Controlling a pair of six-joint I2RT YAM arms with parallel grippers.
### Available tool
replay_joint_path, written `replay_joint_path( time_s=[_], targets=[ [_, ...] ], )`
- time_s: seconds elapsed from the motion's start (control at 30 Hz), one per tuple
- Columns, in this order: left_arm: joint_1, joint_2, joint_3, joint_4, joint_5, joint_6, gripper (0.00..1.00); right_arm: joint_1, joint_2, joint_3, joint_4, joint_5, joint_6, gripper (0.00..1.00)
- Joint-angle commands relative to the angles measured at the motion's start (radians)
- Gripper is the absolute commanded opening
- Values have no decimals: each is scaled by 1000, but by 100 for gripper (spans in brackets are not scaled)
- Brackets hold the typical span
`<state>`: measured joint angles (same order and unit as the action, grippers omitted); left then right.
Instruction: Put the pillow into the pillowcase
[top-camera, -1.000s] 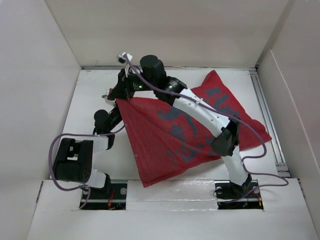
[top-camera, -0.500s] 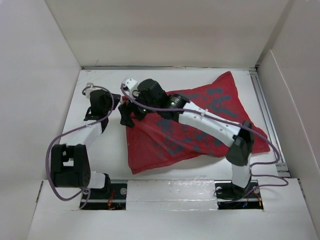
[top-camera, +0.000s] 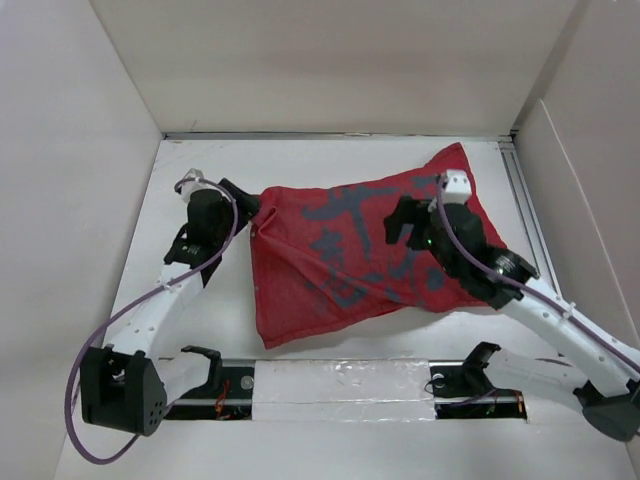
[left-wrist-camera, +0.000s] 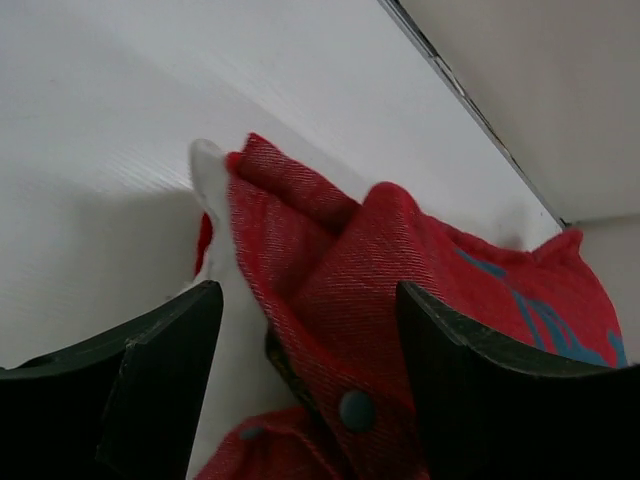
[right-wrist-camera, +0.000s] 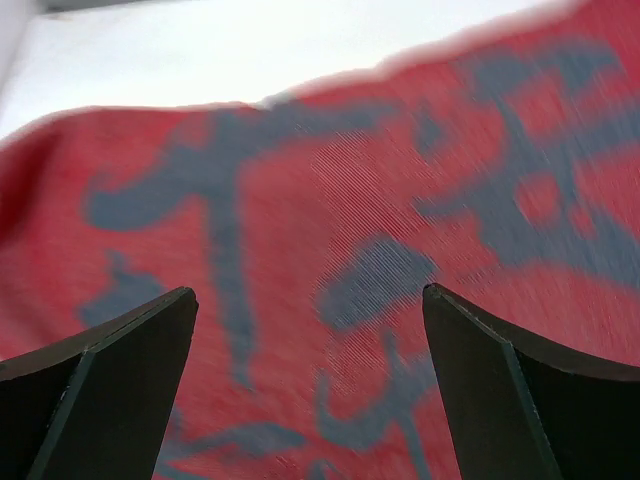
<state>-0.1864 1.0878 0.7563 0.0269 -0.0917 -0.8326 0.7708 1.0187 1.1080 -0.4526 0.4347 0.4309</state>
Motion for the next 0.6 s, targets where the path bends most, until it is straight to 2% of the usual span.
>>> replay_joint_path(
  time_s=[0.0, 0.17, 0.23, 0.27, 0.3, 0.33, 0.37, 0.4, 0.47, 0.5, 0.57],
  targets=[
    [-25, -32, 109, 1, 11, 90, 67, -4, -141, -178, -43, 150, 250, 100],
    [-25, -16, 310, -99, -214, 112, 67, -13, -290, -344, -66, 179, 474, 100],
    [-25, 27, 377, -53, -204, 144, 68, -13, -318, -396, -66, 193, 502, 100],
    [-25, 119, 393, 3, -153, 203, 70, -13, -318, -414, -54, 193, 512, 100],
    [-25, 264, 470, 183, 123, 260, 66, -51, -289, -459, 31, 158, 513, 100],
    [-25, 265, 471, 185, 125, 260, 66, -51, -257, -459, 32, 157, 513, 100],
    [-25, 434, 500, 236, 221, 274, 55, -70, -218, -459, 66, 139, 497, 100],
    [-25, 510, 518, 358, 363, 274, 44, -86, -175, -473, 142, 121, 497, 100],
    [-73, 625, 538, 433, 365, 251, 43, -137, -30, -464, 192, 130, 486, 100],
    [-88, 721, 555, 423, 375, 251, 38, -157, 16, -455, 213, 130, 486, 100],
    [-128, 786, 615, 377, 337, 273, 38, -221, 105, -418, 281, 78, 471, 100]
  ],
)
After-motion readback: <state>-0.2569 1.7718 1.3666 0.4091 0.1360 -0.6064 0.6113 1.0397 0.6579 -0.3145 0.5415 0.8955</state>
